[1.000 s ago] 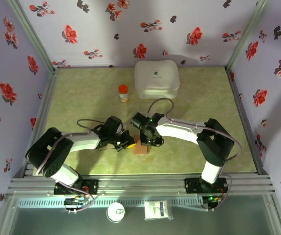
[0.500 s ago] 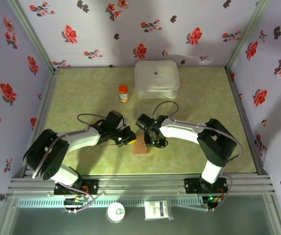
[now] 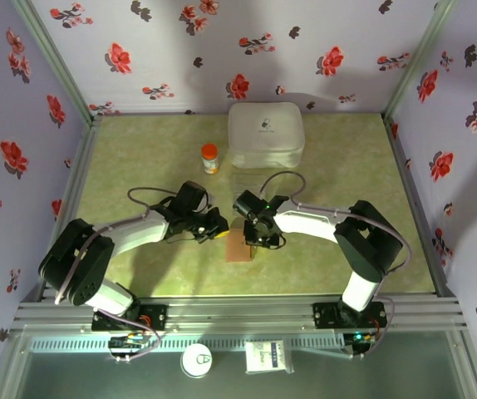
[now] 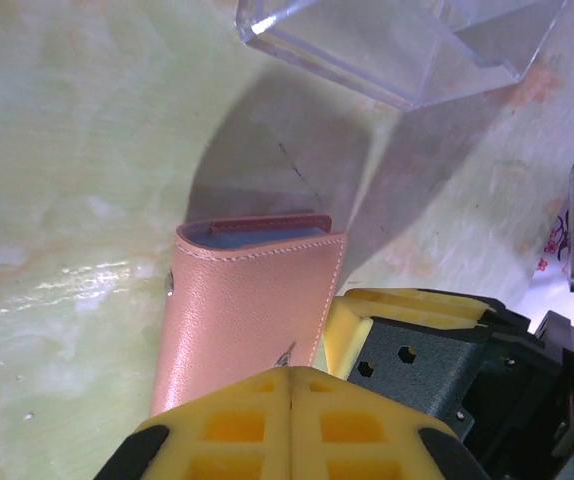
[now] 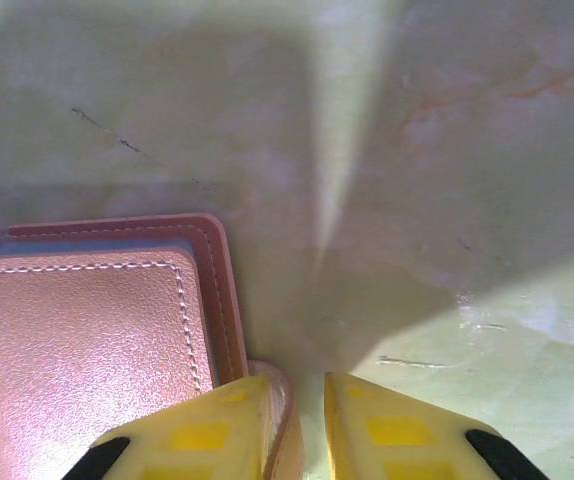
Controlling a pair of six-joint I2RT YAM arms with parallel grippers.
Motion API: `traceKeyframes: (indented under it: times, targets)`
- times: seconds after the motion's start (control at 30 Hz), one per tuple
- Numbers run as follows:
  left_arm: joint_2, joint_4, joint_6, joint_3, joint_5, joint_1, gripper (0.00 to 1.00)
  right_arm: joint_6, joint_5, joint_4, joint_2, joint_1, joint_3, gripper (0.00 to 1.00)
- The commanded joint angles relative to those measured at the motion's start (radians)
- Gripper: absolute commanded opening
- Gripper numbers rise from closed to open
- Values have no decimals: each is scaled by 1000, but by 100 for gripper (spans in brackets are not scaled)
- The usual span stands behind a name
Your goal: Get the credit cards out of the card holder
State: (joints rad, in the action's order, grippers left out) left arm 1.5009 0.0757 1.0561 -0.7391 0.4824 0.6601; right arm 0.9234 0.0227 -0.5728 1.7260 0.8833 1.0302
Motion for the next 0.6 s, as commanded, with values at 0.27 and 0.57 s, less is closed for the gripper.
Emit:
traceKeyframes:
  times: [0.27, 0.57]
  targets:
    - [0, 27, -23, -43, -9, -7, 4, -9, 31, 33, 3, -8, -48, 19]
    - [-5, 50, -45, -75, -9, -16, 2, -15, 11, 25, -31, -24, -49, 10]
